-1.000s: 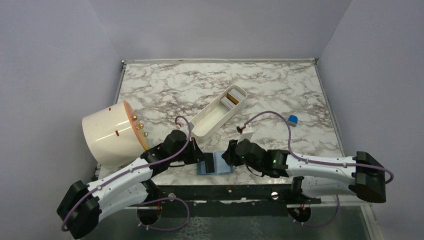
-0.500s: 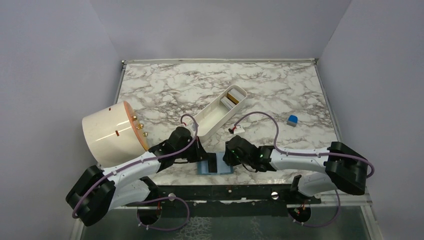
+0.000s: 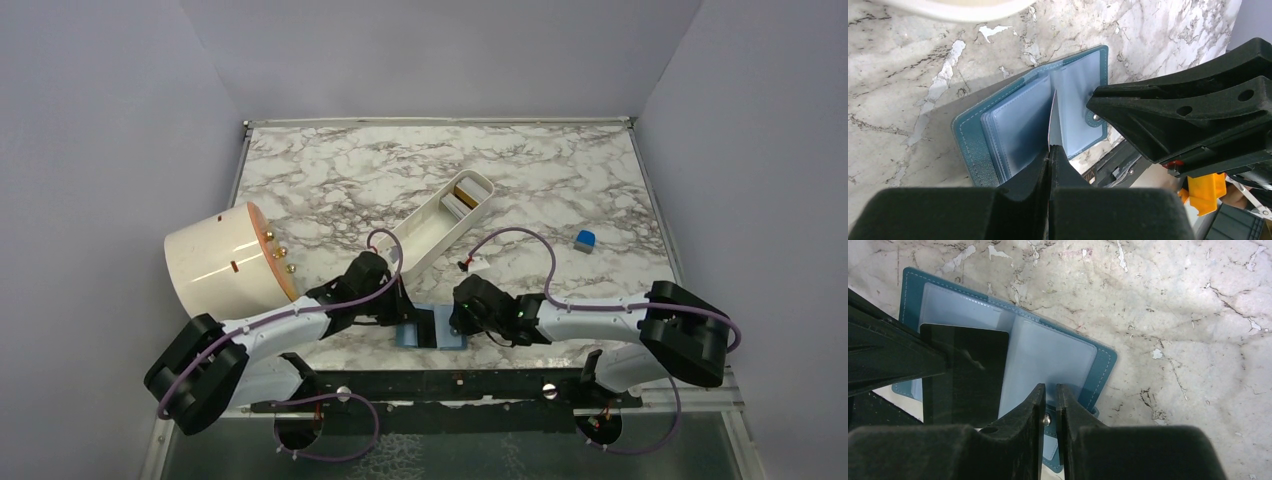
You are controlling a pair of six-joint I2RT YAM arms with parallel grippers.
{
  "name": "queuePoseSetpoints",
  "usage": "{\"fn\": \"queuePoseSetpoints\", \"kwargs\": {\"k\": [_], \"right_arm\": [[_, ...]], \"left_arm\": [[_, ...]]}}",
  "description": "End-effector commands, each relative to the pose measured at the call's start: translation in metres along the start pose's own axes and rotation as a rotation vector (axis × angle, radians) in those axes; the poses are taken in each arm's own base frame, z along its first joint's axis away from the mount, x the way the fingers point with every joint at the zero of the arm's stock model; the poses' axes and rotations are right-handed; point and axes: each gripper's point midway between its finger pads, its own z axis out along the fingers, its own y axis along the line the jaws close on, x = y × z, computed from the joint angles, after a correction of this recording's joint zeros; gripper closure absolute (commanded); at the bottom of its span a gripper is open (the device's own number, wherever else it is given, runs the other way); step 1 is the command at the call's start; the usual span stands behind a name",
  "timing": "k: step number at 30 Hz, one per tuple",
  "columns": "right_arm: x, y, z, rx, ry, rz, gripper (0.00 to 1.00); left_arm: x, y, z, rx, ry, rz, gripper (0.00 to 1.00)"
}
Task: Put the credit cards into the card holder
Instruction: Insert the credit card into the card holder.
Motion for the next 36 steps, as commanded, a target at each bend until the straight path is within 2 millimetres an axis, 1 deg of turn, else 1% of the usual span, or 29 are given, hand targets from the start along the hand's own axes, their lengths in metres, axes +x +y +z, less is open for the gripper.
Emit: {"fn": "queuePoseSetpoints", "kwargs": {"k": [1, 10, 23, 29, 32, 36], "right_arm": [[0.011, -0.008, 0.005, 0.017, 0.032, 0.009, 0.86], [0.017, -0.011, 0.008, 0.023, 0.045, 0.006, 0.88], [0.024, -0.013, 0.01, 0.018, 0.059, 0.016, 0.89], [0.029, -0.014, 0.01, 0.01, 0.069, 0.026, 0.89], [0.03, -0.014, 0.009, 0.008, 0.069, 0.037, 0.9], [0.024, -0.008, 0.002, -0.011, 0.066, 0.052, 0.89]], "left_arm": [[-0.005, -0.001, 0.001, -0.011, -0.002, 0.027, 1.0], [-0.007, 0.006, 0.007, -0.045, 0.002, 0.04, 1.0], [-0.012, 0.01, 0.016, -0.065, 0.002, 0.046, 1.0], [-0.016, 0.013, 0.019, -0.08, -0.023, 0.042, 1.0], [-0.018, 0.017, 0.02, -0.09, -0.042, 0.03, 1.0], [-0.019, 0.019, 0.022, -0.088, -0.054, 0.021, 1.0]]}}
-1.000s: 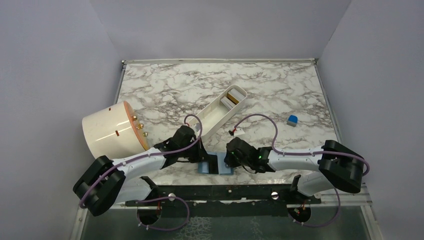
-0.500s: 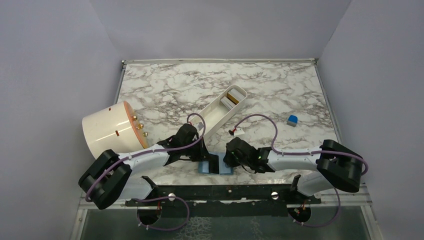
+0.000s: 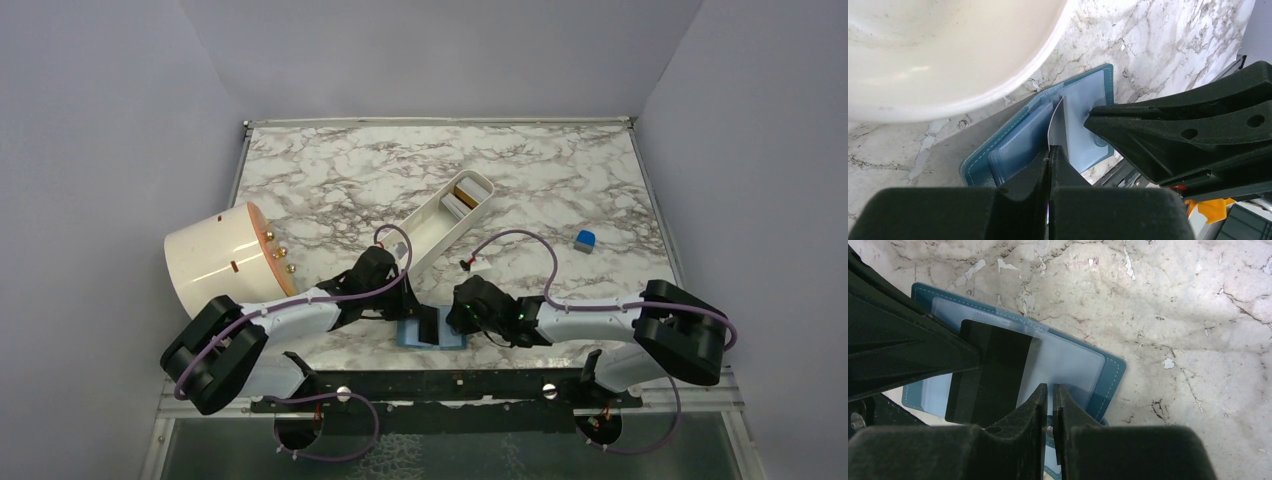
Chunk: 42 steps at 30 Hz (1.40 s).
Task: Put the credit cards into the card holder
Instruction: Insert the credit card into the card holder.
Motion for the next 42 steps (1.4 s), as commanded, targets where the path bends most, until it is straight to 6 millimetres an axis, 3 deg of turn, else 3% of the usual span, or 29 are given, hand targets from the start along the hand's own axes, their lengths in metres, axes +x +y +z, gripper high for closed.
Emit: {"fn": "queuePoseSetpoints", "kwargs": {"k": [1, 7, 11, 18, 35, 42], "right_arm": [[0.023, -0.014, -0.01, 0.03, 0.093, 0.004, 0.88], [0.014, -0.018, -0.025, 0.047, 0.061, 0.026, 0.81], [0.025, -0.031, -0.023, 0.091, 0.08, 0.034, 0.78], [0.046, -0.034, -0.012, 0.068, 0.128, 0.07, 0.83], [0.052, -0.032, -0.01, 0.043, 0.13, 0.123, 0.86], [0.051, -0.037, -0.013, 0.055, 0.119, 0.123, 0.87]], "left_arm": [[-0.007, 0.018, 0.007, -0.061, -0.051, -0.008, 1.0], [-0.006, 0.02, 0.008, -0.063, -0.053, -0.008, 1.0], [-0.004, 0.021, 0.009, -0.063, -0.056, -0.018, 1.0], [-0.002, 0.022, 0.012, -0.032, -0.075, -0.055, 1.0], [0.001, 0.009, 0.014, 0.009, -0.102, -0.062, 1.0], [-0.01, 0.005, 0.002, -0.041, -0.129, 0.006, 0.69]]}}
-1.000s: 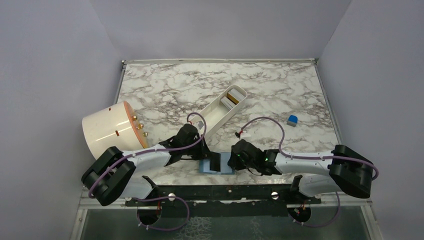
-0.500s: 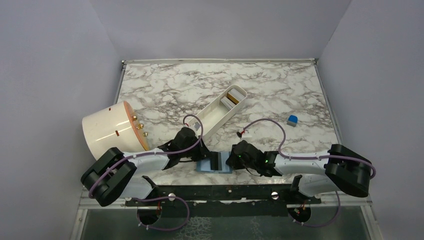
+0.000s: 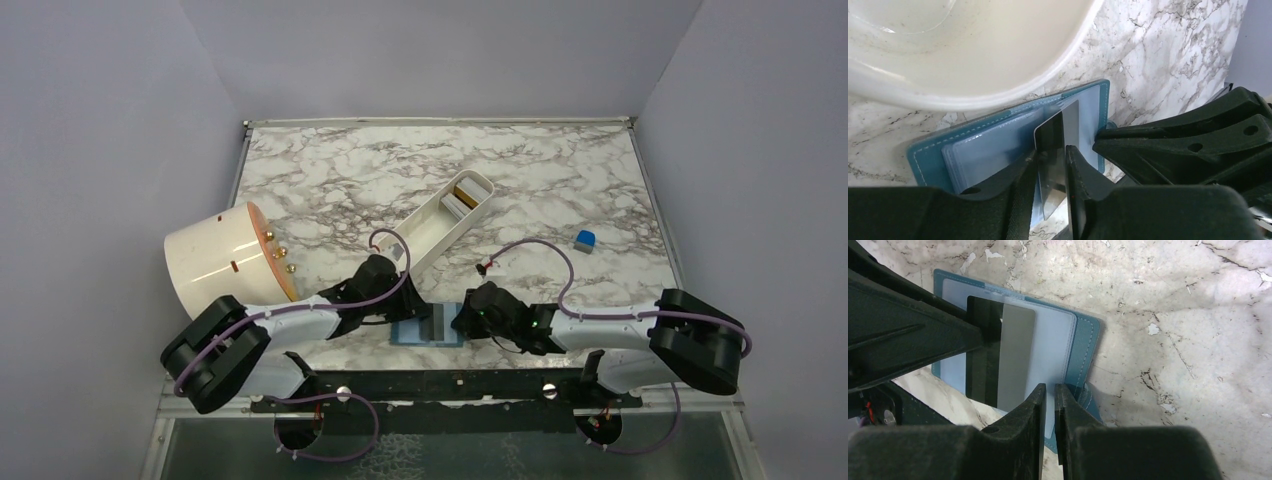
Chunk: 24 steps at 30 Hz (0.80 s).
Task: Put the credit cards into the card holder
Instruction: Insert the credit card into the card holder.
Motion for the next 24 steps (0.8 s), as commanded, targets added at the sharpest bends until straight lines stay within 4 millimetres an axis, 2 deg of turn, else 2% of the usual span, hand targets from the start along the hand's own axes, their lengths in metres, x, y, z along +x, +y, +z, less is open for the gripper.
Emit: {"fn": "queuePoseSetpoints", "kwargs": {"k": [1, 7, 15, 18, 24], "right_arm": [[0.035, -0.035, -0.002, 0.093, 0.115, -0.022, 0.87], [0.034, -0.033, -0.002, 0.087, 0.116, -0.029, 0.88], [0.033, -0.027, 0.001, 0.069, 0.117, -0.033, 0.88], [0.035, -0.027, 0.001, 0.067, 0.122, -0.033, 0.88], [0.035, -0.026, 0.004, 0.06, 0.123, -0.035, 0.89]], "left_arm": [[-0.01, 0.005, -0.01, -0.068, -0.044, 0.068, 0.66], [-0.013, 0.014, -0.021, -0.123, -0.066, 0.101, 0.58], [0.001, 0.002, -0.015, -0.026, -0.017, 0.065, 0.57], [0.004, -0.001, -0.01, -0.005, -0.011, 0.058, 0.63], [0.011, -0.013, -0.001, 0.022, 0.017, 0.068, 0.89]]}}
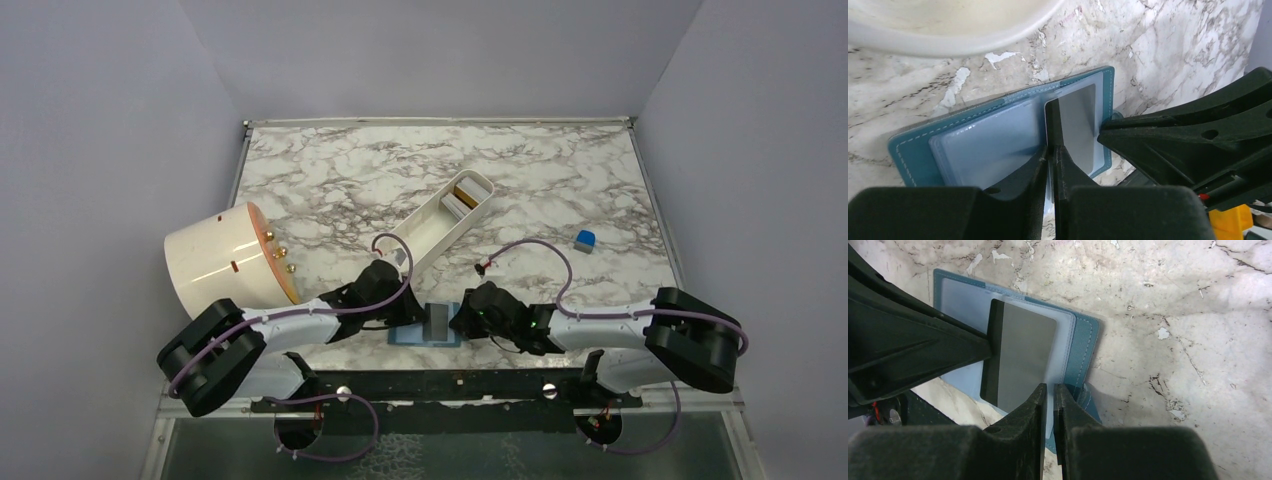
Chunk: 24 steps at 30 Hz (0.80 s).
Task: Put the credit cards into the card holder
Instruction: Insert the credit card into the card holder.
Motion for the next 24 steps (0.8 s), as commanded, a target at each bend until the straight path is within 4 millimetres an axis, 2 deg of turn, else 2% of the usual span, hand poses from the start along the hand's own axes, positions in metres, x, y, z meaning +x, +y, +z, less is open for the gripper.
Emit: {"fn": "queuePoseSetpoints", "kwargs": {"k": [1, 4, 11, 14, 17, 21, 24], "right_arm": [[0.033, -0.029, 0.0, 0.079, 0.123, -0.043, 0.89], [0.032, -0.029, 0.002, 0.085, 0.117, -0.05, 0.89], [0.029, -0.027, 0.007, 0.087, 0.107, -0.06, 0.9], [0.022, -0.02, 0.003, 0.084, 0.102, -0.078, 0.87], [0.011, -0.007, -0.013, 0.052, 0.098, -0.092, 0.71], [0.006, 0.005, -0.038, -0.026, 0.097, -0.076, 0.55], [0.013, 0.014, -0.054, -0.1, 0.127, -0.048, 0.48]], "left_arm": [[0.003, -0.02, 0.006, 0.06, 0.017, 0.013, 0.93], [0.003, -0.023, 0.009, 0.055, 0.015, 0.016, 1.0], [0.009, -0.025, 0.013, 0.056, 0.021, -0.026, 0.99], [0.004, -0.025, 0.009, 0.027, 0.01, -0.009, 0.81], [-0.004, -0.027, 0.0, -0.006, -0.009, 0.028, 0.67], [-0.008, -0.03, -0.014, -0.022, -0.017, 0.054, 0.57], [-0.003, -0.029, -0.023, -0.021, 0.001, 0.056, 0.53]]}}
